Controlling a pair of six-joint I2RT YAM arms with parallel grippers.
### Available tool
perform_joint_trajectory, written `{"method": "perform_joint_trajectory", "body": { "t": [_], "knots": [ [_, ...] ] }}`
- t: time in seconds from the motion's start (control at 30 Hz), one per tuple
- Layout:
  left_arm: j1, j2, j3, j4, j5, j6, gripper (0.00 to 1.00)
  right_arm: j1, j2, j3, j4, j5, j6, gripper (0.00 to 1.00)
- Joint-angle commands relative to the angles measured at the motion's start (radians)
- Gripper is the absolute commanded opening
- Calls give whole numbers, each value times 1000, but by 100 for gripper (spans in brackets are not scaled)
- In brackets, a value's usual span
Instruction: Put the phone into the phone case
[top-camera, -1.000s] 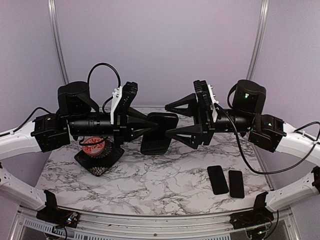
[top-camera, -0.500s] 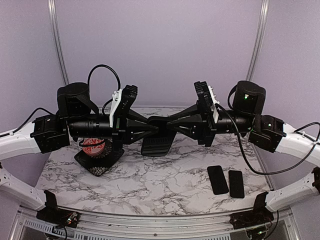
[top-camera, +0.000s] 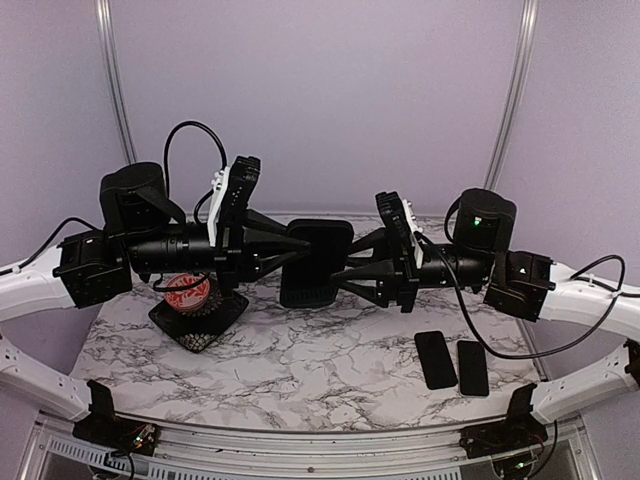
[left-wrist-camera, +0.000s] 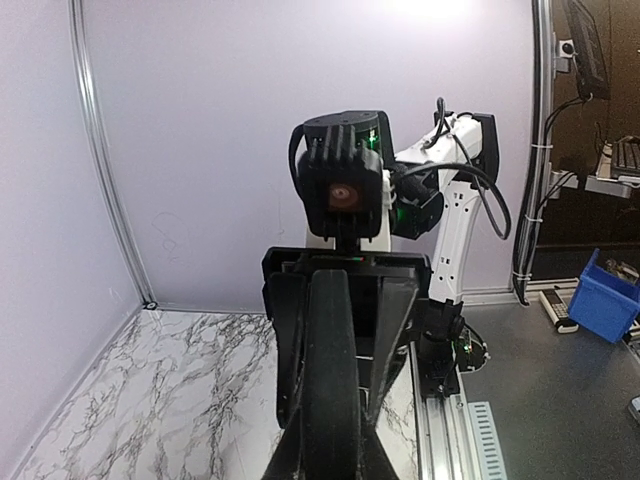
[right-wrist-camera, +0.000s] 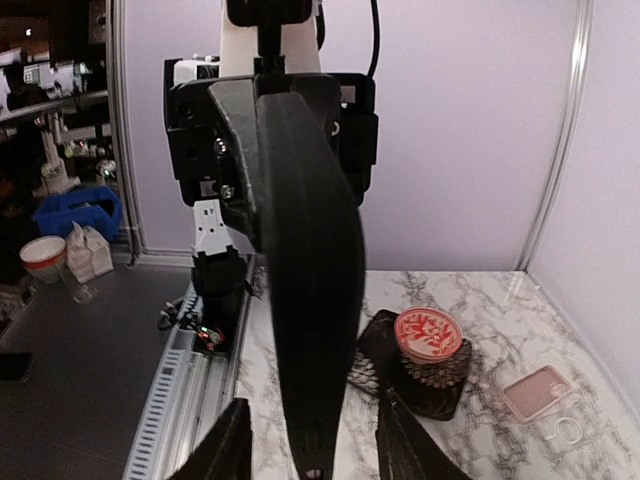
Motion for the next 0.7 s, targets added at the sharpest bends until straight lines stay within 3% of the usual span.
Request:
{"method": "perform_joint_trajectory", "body": {
  "t": [0.0, 0.1, 0.13, 0.2, 0.23, 0.27, 0.33, 0.43, 0.53, 0.57, 0.6, 0.63, 0.67],
  "knots": [
    [-4, -30, -12, 131, -15, -44, 0, -6, 29, -1, 137, -11, 62, 0],
    [-4, -30, -20, 148, -23, -63, 0, -6, 35, -9, 168, -16, 69, 0],
    [-4, -30, -23, 151, -23, -70, 0, -6, 37, -10, 176, -8, 76, 5],
    [-4, -29, -27, 161, -25, -82, 0, -6, 46, -11, 183, 6, 86, 46],
    [-4, -28, -29, 167, -25, -88, 0, -6, 55, -9, 188, 1, 90, 54],
    [-4, -26, -31, 176, -25, -95, 0, -6, 64, -3, 190, -6, 96, 57],
    [-5, -28, -33, 190, -24, -102, 0, -5, 85, 13, 183, -22, 107, 45],
    [-5, -30, -39, 205, -26, -109, 0, -5, 96, 18, 193, -45, 118, 3],
    [-5, -38, -55, 206, -72, -111, 0, -8, 80, 20, 186, -20, 144, 0],
    [-5, -44, -65, 206, -120, -111, 14, -15, 74, 27, 162, 14, 156, 0],
    [-5, -55, -79, 205, -201, -111, 54, -27, 68, 39, 129, 38, 168, 0],
    [-4, -70, -97, 202, -291, -111, 87, -52, 65, 54, 86, 56, 189, 0],
    [-4, -86, -112, 196, -413, -108, 97, -100, 62, 69, 37, 70, 214, 0]
  ]
}}
